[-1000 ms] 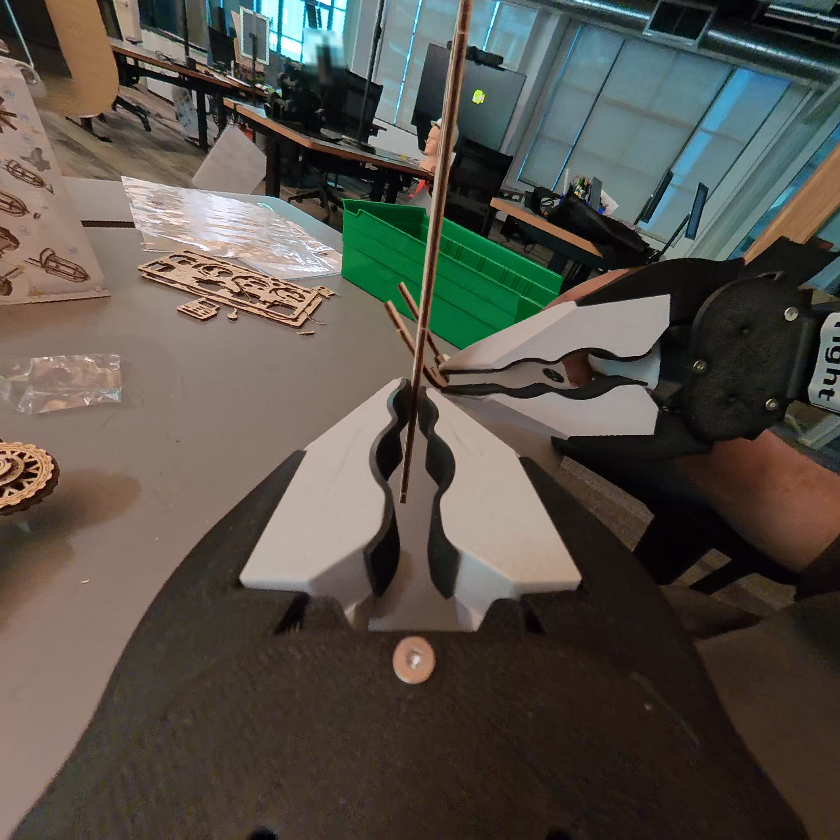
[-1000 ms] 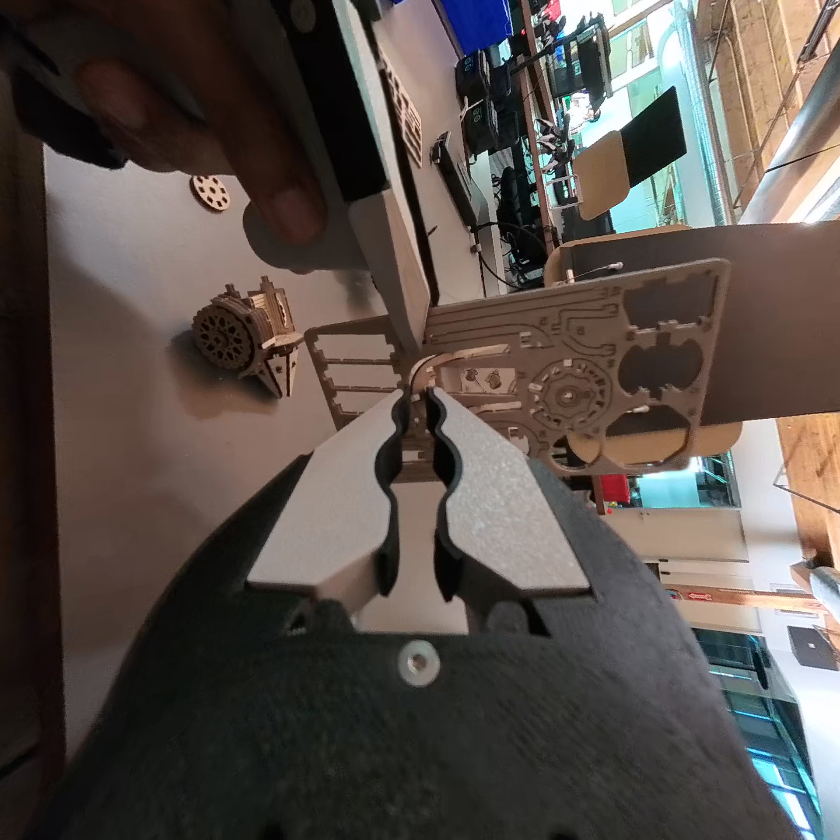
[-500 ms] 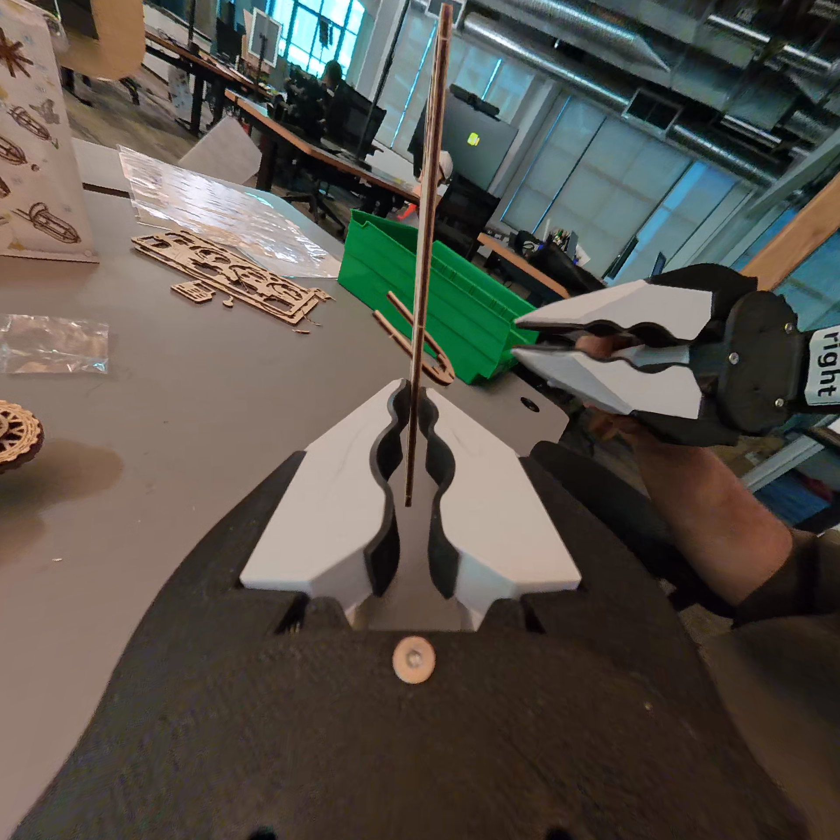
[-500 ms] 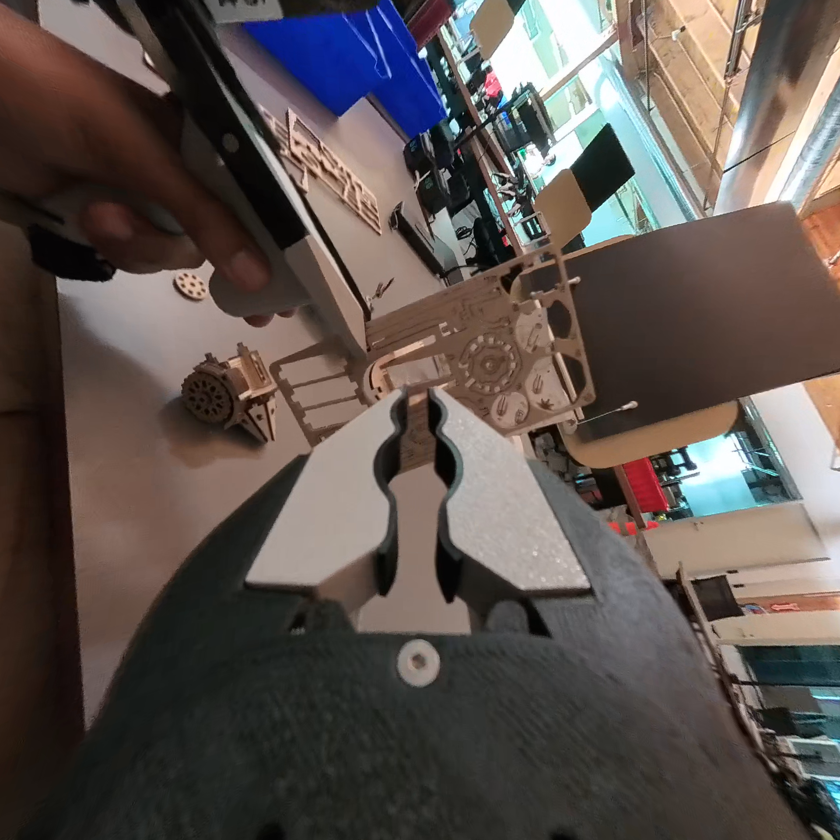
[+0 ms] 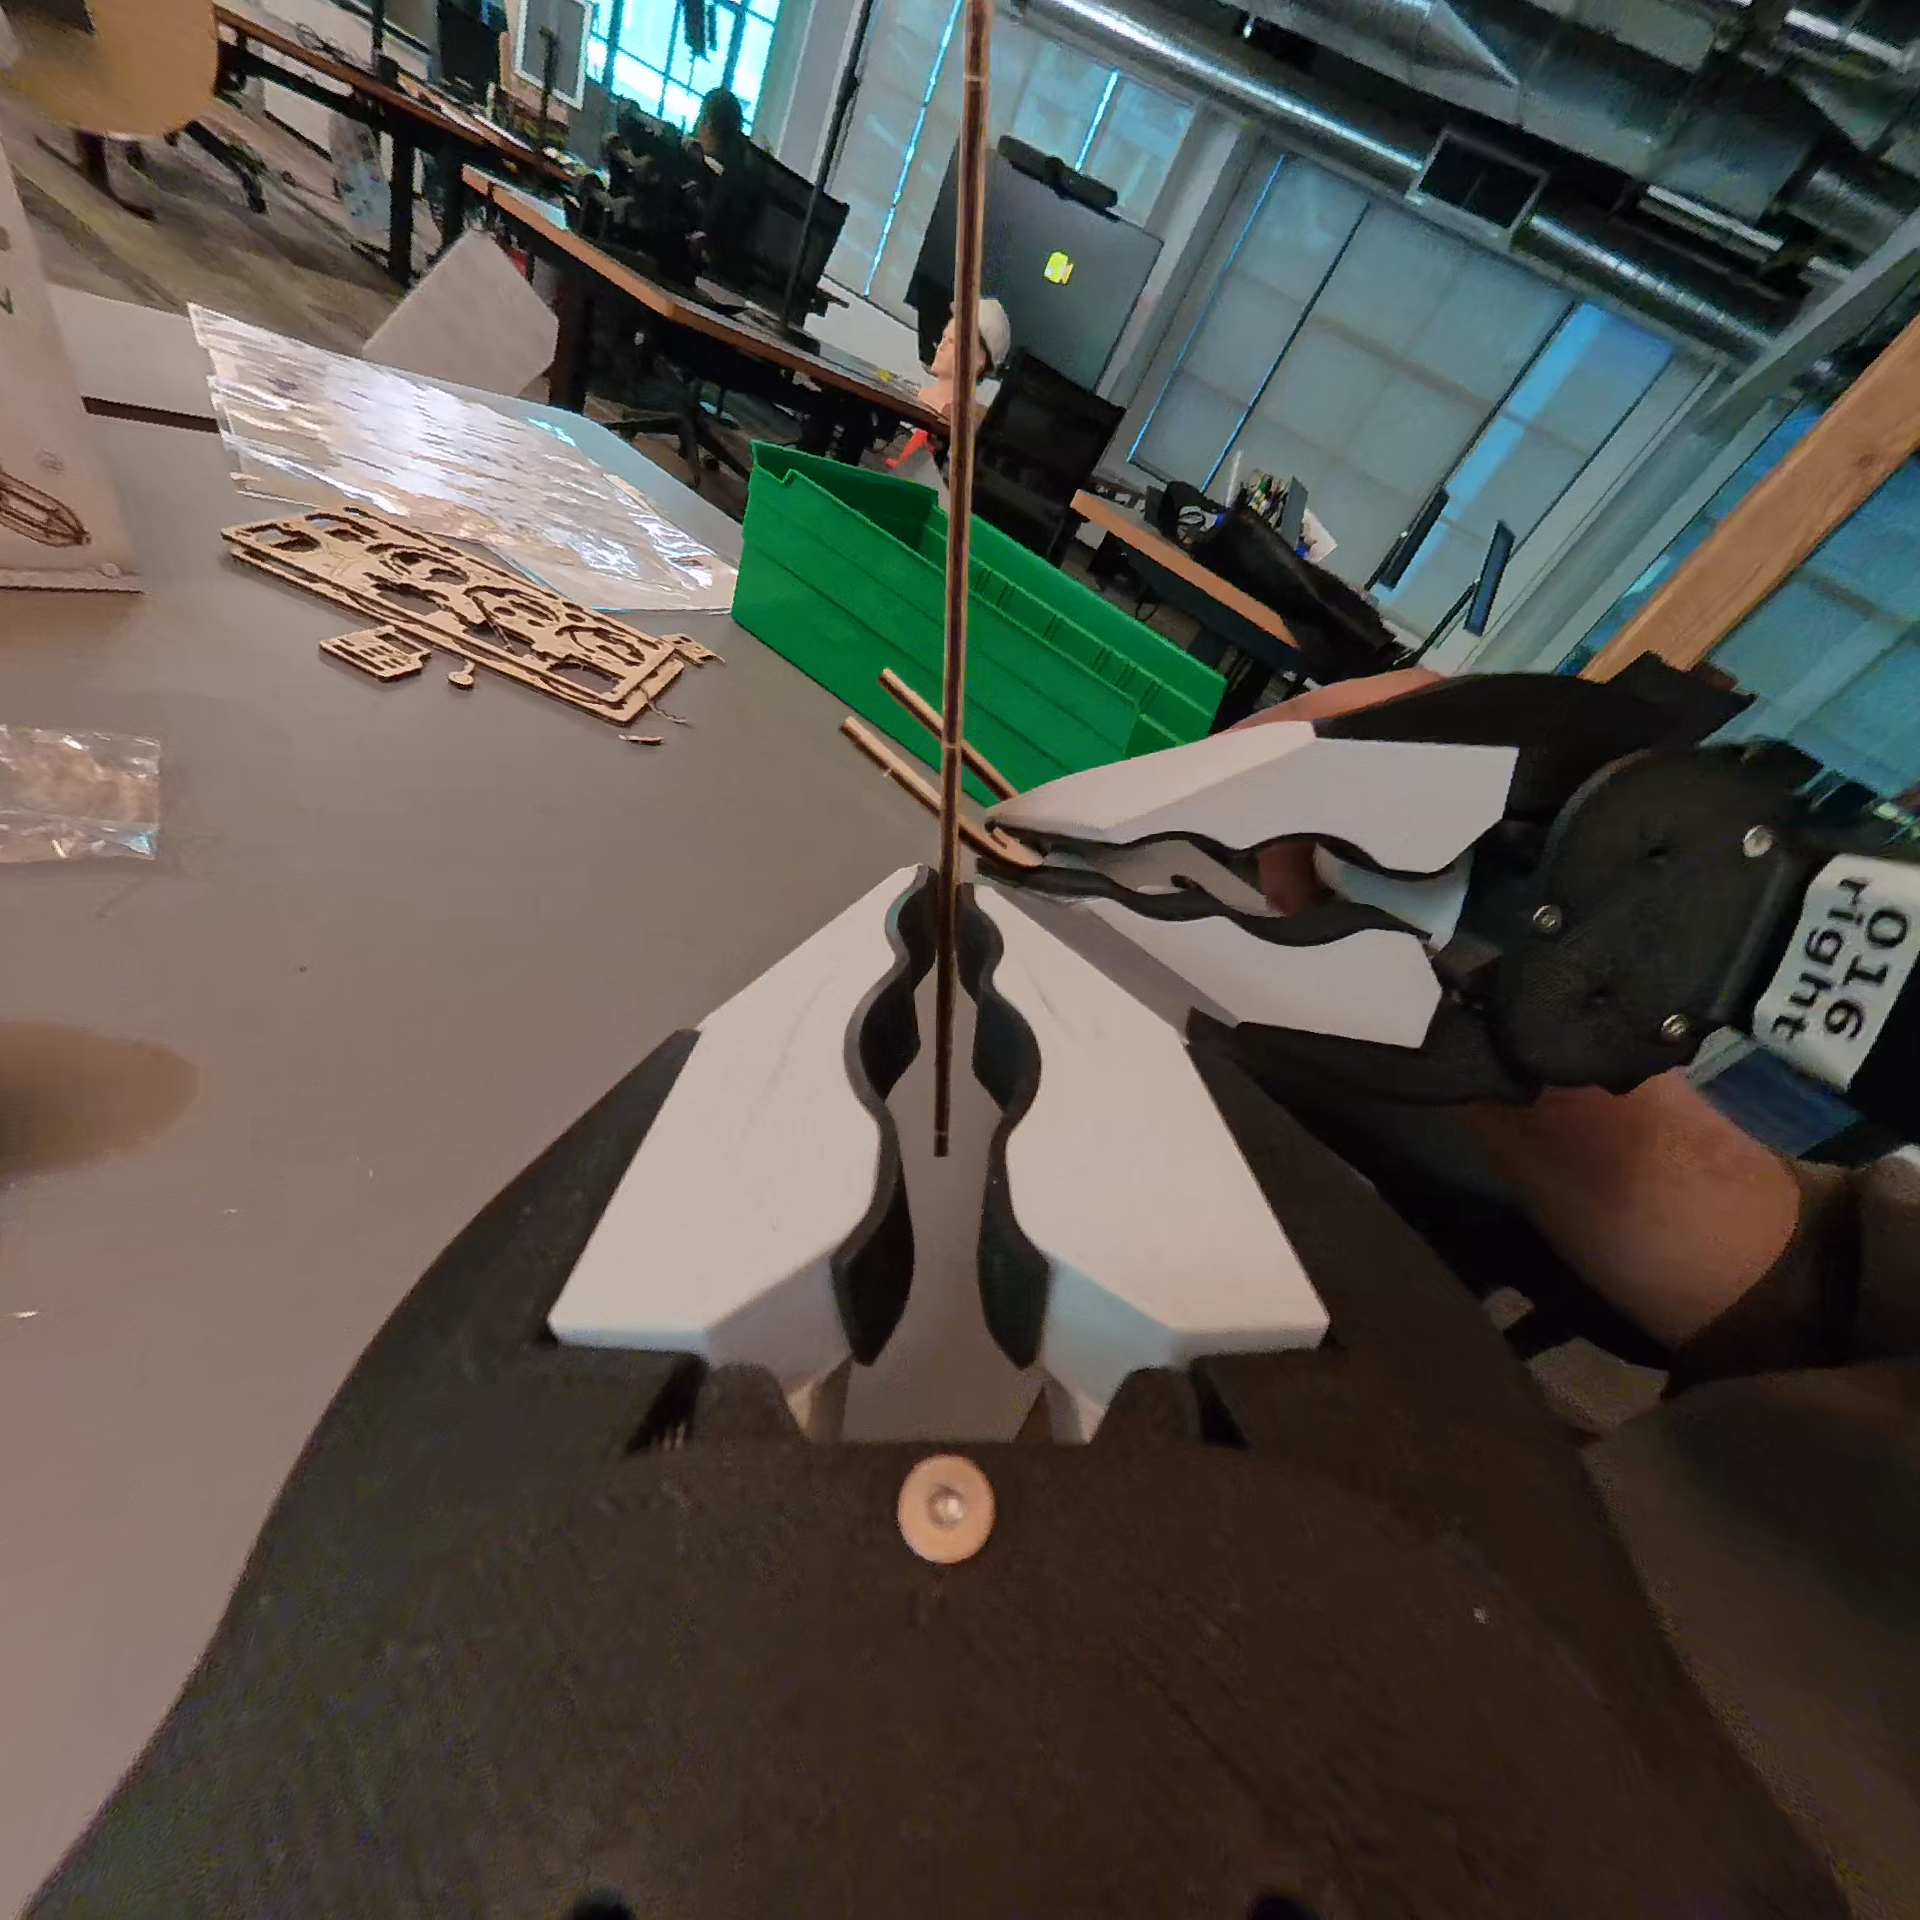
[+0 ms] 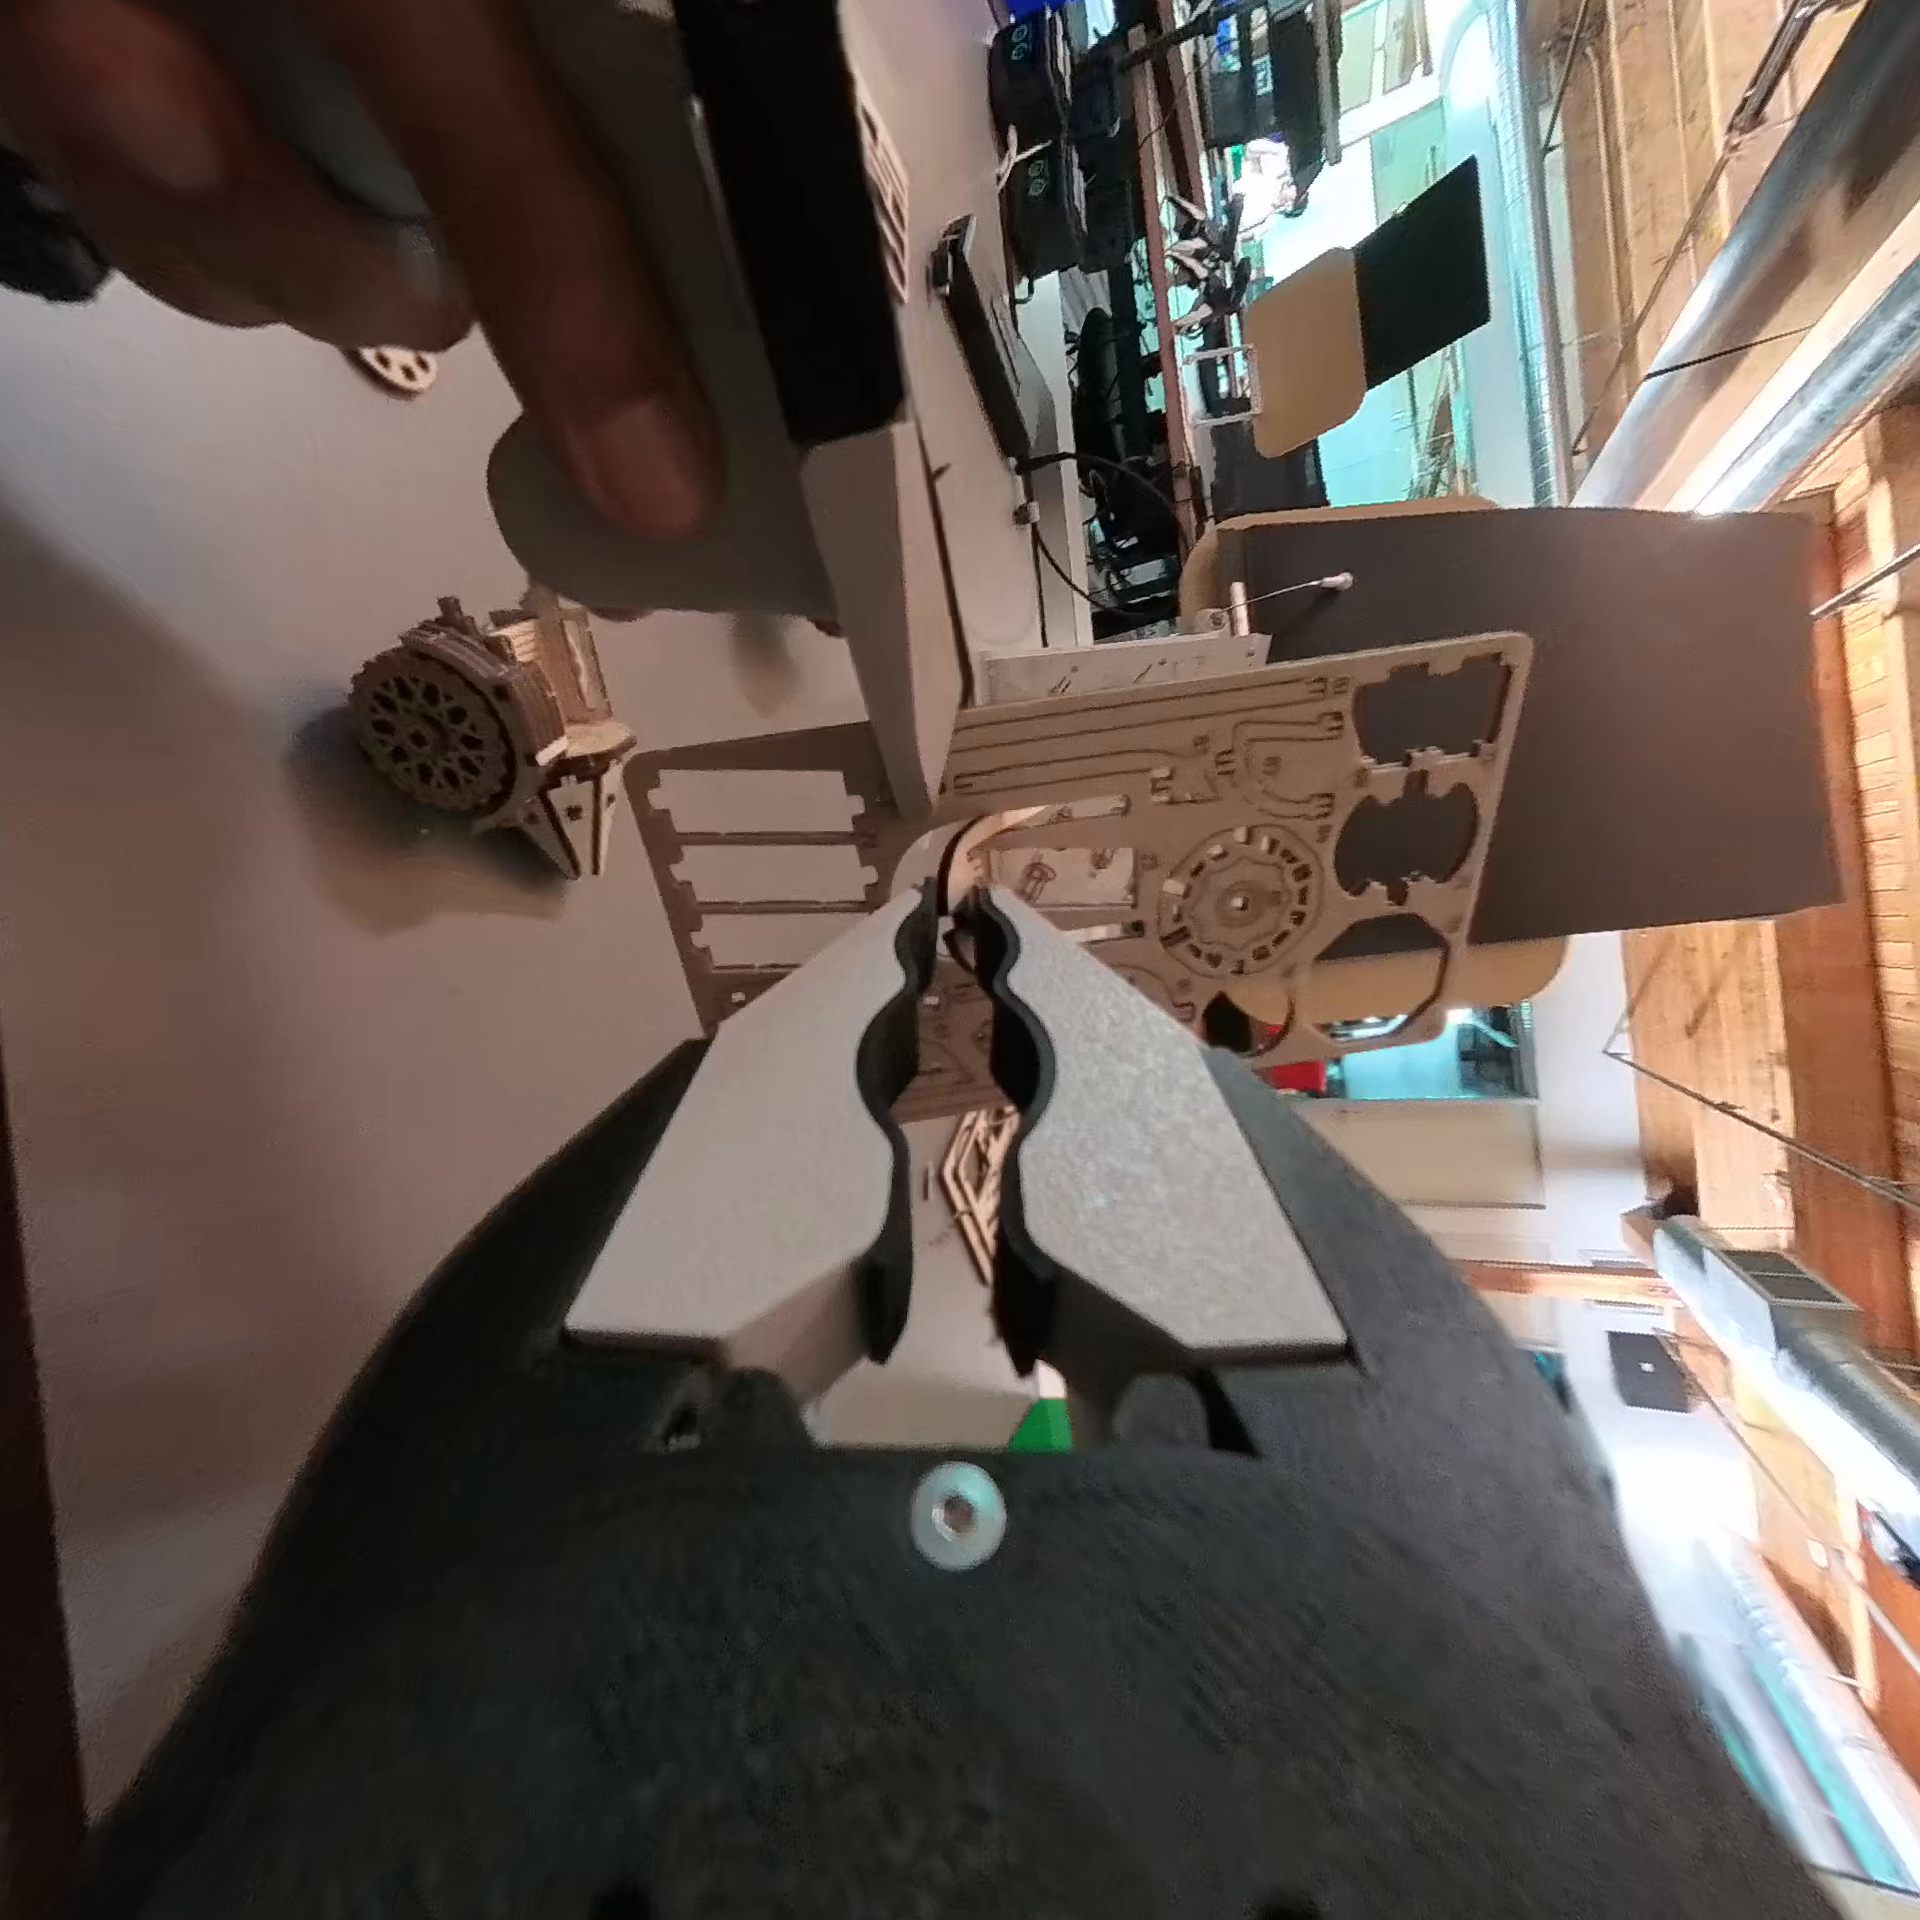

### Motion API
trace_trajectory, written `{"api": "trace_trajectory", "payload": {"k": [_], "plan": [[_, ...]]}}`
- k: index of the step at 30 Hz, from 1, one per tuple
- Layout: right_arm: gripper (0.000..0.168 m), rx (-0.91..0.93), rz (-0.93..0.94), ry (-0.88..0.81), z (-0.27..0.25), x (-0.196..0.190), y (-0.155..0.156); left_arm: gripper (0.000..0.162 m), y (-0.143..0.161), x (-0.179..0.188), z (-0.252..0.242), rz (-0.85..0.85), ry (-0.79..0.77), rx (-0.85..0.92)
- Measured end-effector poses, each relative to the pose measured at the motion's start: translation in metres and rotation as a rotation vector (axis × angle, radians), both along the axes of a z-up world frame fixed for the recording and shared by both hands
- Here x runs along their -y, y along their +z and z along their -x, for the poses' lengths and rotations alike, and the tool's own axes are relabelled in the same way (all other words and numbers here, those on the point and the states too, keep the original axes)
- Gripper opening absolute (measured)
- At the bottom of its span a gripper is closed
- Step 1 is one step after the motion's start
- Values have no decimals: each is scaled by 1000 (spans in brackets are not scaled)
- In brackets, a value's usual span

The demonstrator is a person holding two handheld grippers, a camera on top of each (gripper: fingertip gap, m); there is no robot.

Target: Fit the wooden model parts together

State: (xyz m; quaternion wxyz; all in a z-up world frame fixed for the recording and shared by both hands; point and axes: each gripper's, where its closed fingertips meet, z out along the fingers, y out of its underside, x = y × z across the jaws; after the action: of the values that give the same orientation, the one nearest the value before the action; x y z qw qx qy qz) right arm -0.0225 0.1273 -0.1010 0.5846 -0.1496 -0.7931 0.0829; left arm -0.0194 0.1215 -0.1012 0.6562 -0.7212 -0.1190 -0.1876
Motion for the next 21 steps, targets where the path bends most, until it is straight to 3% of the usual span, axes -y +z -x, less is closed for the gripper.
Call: {"api": "trace_trajectory", "payload": {"k": [13,19,21], "plan": [[6,70,315,51,-7,2,12,1,5,1,-7,-5,-30,-97],[4,1,173,22,-3,7,11,1,19,5,1,-138,2,154],[5,8,252,37,-2,10,10,0,24,7,3,-176,5,174]]}}
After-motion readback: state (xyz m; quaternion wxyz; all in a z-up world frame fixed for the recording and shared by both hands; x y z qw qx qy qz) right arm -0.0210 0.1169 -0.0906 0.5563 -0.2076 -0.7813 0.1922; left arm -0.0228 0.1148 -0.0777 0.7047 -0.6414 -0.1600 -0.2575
